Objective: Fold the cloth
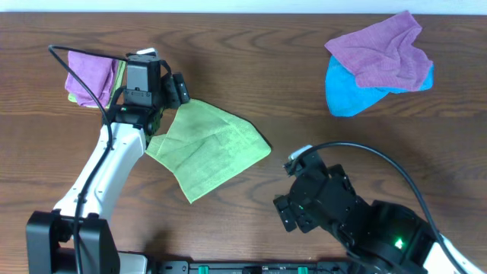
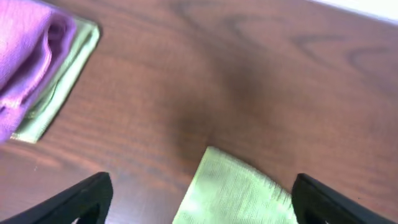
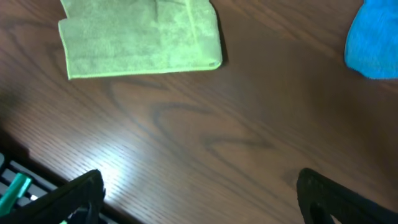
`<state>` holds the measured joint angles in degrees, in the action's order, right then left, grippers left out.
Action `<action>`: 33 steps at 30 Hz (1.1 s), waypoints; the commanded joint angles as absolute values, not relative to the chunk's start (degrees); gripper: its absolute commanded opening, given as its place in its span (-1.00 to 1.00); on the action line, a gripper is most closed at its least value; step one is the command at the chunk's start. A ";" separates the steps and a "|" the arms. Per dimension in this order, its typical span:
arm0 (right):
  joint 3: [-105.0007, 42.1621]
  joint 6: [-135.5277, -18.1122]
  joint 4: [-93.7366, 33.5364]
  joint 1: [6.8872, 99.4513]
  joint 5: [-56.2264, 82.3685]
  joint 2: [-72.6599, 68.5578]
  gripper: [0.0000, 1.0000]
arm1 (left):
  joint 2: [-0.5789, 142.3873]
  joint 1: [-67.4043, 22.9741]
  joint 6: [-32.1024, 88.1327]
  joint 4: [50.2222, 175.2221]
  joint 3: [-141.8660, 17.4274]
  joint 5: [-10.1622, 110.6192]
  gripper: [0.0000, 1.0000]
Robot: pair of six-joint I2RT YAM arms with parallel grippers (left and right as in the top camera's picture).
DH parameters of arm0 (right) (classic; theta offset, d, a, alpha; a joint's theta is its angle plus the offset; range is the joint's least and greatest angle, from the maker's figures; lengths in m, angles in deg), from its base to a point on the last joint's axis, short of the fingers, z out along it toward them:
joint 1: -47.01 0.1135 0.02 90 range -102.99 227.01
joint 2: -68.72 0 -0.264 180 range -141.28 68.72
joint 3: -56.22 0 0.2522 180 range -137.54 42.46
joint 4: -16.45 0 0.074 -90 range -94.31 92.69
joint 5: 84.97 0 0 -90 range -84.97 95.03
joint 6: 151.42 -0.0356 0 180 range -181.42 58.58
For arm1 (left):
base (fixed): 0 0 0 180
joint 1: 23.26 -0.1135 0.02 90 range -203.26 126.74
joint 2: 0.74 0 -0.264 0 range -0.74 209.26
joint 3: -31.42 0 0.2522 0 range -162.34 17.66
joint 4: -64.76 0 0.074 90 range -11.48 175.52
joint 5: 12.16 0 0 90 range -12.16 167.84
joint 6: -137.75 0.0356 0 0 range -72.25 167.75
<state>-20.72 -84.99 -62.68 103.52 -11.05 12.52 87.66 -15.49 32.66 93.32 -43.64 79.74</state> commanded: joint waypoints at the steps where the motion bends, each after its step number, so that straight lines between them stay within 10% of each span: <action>1: -19.30 -82.04 -60.49 101.99 -11.88 10.48 0.71 | 84.84 -15.25 34.93 98.46 -45.11 77.86 0.82; 4: -17.29 -79.92 -55.36 100.61 -9.54 8.10 -0.97 | 82.08 -15.25 34.89 105.78 -45.11 71.60 0.66; 16: -12.46 -70.66 -29.78 92.46 9.54 -11.24 -0.97 | 75.85 -14.40 30.82 130.42 -44.97 61.31 0.50; 29: -12.50 -67.95 -16.10 83.39 24.19 -22.98 -0.97 | 75.83 -7.54 23.76 123.40 -30.13 62.77 0.22; 33: -12.50 -66.96 -14.96 81.55 26.90 -24.33 -0.98 | 75.85 -2.73 20.35 118.28 -26.22 63.28 -0.49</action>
